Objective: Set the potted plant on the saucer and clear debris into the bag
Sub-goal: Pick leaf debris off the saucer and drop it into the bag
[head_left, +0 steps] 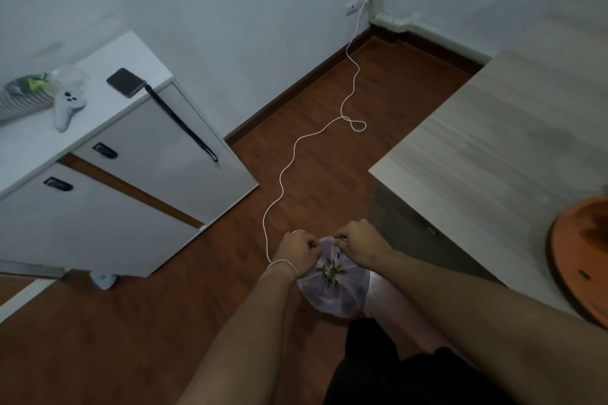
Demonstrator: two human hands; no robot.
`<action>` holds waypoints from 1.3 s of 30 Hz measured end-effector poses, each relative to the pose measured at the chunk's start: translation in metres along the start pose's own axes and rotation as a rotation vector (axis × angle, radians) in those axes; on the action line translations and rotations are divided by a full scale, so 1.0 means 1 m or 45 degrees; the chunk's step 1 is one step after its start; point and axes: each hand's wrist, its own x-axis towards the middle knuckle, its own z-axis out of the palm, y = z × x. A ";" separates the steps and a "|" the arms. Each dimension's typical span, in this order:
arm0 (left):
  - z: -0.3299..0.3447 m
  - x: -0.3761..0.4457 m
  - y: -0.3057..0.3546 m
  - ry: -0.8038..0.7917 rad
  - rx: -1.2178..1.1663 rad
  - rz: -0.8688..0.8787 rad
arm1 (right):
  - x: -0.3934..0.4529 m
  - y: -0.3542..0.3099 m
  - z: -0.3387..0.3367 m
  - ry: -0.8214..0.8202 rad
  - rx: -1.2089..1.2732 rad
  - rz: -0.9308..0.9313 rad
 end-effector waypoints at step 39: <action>0.209 -0.009 0.401 -0.619 0.656 1.042 | -0.343 0.301 -0.153 0.505 0.102 0.899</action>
